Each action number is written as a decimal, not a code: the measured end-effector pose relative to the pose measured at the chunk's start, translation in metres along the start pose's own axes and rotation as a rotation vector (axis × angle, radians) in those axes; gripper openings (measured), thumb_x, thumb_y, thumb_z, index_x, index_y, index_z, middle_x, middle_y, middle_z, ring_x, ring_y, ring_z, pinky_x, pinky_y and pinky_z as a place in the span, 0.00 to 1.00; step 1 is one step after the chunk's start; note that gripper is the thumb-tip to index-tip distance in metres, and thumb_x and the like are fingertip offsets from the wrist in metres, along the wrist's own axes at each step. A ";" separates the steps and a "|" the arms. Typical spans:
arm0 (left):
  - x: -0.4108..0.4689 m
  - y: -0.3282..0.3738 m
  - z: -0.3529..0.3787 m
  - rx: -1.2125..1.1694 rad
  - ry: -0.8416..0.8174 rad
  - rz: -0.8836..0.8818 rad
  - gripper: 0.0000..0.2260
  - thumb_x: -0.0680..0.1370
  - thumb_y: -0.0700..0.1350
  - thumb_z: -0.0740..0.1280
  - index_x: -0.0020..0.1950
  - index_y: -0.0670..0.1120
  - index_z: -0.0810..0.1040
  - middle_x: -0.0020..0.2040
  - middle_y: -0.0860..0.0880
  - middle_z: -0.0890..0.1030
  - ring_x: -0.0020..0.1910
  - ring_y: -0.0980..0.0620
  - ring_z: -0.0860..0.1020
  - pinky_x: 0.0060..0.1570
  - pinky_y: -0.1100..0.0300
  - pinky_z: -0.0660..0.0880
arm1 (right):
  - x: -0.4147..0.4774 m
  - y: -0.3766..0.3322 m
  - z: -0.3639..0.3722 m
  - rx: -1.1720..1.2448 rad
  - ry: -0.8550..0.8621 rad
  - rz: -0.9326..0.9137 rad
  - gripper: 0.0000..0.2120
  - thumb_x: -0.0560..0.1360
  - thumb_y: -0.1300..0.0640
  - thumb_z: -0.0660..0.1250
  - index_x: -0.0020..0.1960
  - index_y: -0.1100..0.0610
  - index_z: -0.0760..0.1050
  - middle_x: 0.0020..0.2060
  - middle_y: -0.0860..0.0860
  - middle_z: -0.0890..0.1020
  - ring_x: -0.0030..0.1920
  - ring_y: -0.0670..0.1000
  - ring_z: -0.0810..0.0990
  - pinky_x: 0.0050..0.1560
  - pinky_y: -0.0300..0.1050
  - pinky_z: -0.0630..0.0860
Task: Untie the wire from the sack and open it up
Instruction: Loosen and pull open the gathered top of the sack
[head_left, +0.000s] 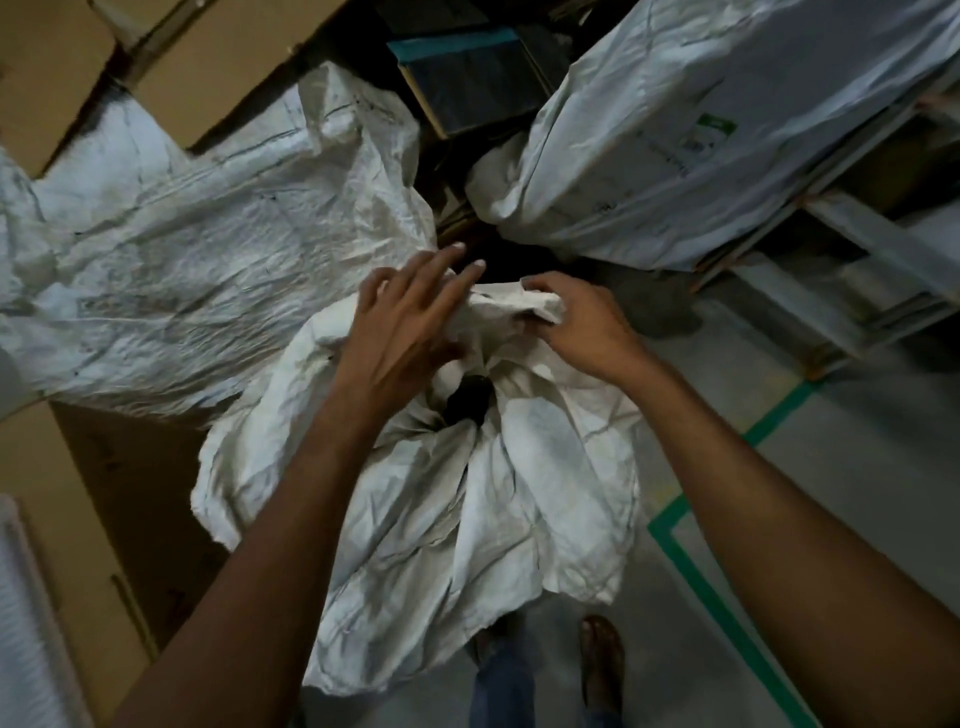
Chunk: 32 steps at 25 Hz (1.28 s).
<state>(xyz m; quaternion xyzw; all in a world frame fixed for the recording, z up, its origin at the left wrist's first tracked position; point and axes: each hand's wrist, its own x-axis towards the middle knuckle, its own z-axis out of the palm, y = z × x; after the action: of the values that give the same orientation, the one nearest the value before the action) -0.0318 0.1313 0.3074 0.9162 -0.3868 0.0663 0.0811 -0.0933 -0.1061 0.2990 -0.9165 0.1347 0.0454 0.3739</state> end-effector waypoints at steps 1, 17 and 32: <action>0.009 0.006 0.005 -0.011 0.009 0.046 0.24 0.77 0.48 0.68 0.74 0.49 0.72 0.69 0.44 0.77 0.64 0.41 0.78 0.60 0.45 0.69 | 0.004 -0.003 -0.010 0.016 -0.071 -0.001 0.34 0.68 0.46 0.79 0.71 0.46 0.72 0.63 0.48 0.80 0.61 0.48 0.79 0.64 0.50 0.77; 0.073 -0.009 0.010 0.097 0.028 0.104 0.17 0.77 0.37 0.68 0.64 0.49 0.77 0.55 0.44 0.83 0.51 0.39 0.78 0.47 0.47 0.71 | -0.044 0.045 -0.035 0.743 0.088 0.695 0.22 0.76 0.40 0.70 0.48 0.60 0.83 0.42 0.52 0.86 0.38 0.47 0.84 0.39 0.40 0.80; 0.100 -0.005 0.009 0.059 0.061 -0.202 0.14 0.83 0.46 0.57 0.67 0.47 0.73 0.63 0.41 0.78 0.63 0.38 0.71 0.60 0.43 0.66 | -0.121 0.039 0.077 -0.368 0.531 0.406 0.26 0.72 0.64 0.73 0.68 0.51 0.77 0.58 0.51 0.77 0.57 0.54 0.75 0.53 0.50 0.73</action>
<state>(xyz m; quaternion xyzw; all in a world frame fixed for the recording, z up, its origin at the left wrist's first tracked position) 0.0418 0.0635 0.3164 0.9500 -0.2878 0.0970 0.0723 -0.2189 -0.0532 0.2399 -0.9029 0.3953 -0.0969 0.1384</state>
